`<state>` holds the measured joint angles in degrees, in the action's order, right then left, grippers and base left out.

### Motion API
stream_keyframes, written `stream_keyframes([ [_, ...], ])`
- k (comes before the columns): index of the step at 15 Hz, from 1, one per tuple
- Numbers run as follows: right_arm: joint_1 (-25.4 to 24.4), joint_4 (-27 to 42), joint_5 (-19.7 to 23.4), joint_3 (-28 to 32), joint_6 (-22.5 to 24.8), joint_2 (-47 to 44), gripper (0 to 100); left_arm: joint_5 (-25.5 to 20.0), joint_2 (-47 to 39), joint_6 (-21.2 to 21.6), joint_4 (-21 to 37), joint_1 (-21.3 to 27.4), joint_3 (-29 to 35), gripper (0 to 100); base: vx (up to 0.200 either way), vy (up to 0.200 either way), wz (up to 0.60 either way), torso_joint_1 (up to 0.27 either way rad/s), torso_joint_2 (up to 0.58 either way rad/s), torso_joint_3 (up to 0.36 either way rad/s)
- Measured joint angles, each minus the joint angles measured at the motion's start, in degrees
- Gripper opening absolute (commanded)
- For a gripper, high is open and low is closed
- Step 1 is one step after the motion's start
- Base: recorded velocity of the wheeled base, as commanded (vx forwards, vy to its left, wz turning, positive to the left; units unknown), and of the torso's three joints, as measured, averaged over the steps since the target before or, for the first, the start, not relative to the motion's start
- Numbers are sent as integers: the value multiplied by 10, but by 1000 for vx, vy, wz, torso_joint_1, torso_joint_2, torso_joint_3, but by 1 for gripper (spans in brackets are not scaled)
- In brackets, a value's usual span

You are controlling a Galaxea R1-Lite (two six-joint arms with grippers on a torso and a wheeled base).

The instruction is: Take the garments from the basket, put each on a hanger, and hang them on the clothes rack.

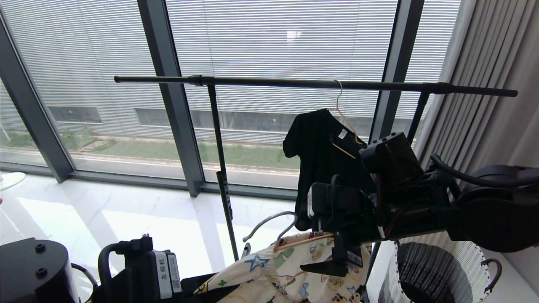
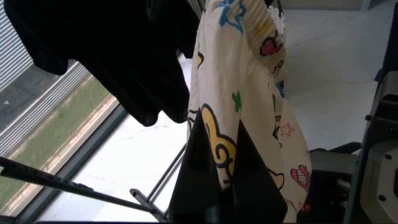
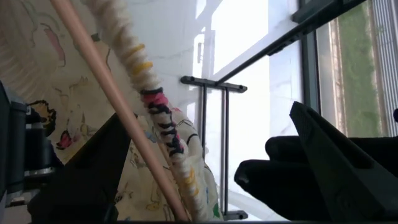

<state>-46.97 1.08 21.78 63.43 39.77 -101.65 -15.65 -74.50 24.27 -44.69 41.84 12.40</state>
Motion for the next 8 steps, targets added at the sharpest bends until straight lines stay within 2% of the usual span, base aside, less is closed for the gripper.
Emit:
stream_keyframes([
  [3, 2, 0, 0, -10, 9, 2, 100, 0, 0, 0, 0, -1, 0, 0, 0, 0, 0, 0, 0, 0],
  [4, 2, 0, 0, -11, 9, 3, 0, 0, 0, 0, 0, -1, 0, 0, 0, 0, 0, 0, 0, 0],
  [8, 3, -1, 0, -17, 13, 9, 0, 0, -1, 0, 0, -1, -1, 0, 0, 0, 0, 0, 0, 0],
])
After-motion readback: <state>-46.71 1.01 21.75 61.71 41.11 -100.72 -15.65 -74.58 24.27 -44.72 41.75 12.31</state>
